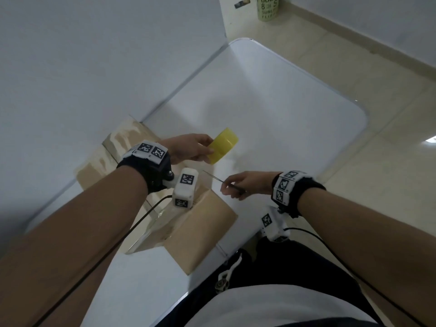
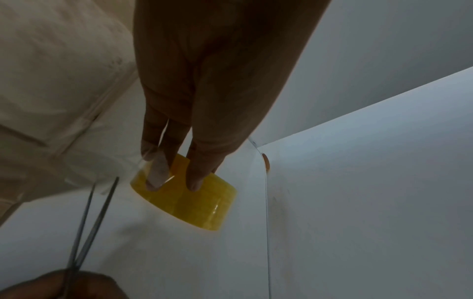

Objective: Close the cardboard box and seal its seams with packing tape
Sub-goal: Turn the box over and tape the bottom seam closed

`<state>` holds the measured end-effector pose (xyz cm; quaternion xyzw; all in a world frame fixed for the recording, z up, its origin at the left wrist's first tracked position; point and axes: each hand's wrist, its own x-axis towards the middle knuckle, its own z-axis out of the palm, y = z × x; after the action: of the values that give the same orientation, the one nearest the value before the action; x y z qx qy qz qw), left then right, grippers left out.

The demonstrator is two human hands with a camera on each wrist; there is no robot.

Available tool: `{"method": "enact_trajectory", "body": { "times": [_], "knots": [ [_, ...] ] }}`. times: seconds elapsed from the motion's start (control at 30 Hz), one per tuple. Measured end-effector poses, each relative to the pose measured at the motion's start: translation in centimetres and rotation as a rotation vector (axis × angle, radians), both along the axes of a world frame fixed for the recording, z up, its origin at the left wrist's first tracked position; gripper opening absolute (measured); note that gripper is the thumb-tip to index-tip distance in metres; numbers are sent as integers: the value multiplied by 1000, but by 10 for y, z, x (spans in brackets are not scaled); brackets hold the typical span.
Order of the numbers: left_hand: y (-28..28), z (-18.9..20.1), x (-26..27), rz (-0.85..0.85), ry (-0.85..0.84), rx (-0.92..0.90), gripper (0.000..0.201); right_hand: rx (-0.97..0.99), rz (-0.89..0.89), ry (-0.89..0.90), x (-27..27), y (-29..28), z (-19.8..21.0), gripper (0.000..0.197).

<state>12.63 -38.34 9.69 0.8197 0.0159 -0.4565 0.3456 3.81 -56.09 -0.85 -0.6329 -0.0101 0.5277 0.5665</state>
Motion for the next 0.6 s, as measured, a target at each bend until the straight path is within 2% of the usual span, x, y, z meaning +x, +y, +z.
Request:
{"method": "enact_trajectory", "body": {
  "times": [0.1,0.3,0.47,0.6],
  "knots": [
    [0,-1,-2,5,-17,-9,15,9,-37,-53,-4,8,6,13],
    [-1,1,-4,2,-51,-15,19,-21,-54,-174,-6,14,19,30],
    [1,-1,-7,4,-65,-15,21,-47,-78,-194,-6,15,17,18],
    [2,-1,-8,-3,-64,-12,24,-31,-103,-195,-4,17,17,25]
  ]
}}
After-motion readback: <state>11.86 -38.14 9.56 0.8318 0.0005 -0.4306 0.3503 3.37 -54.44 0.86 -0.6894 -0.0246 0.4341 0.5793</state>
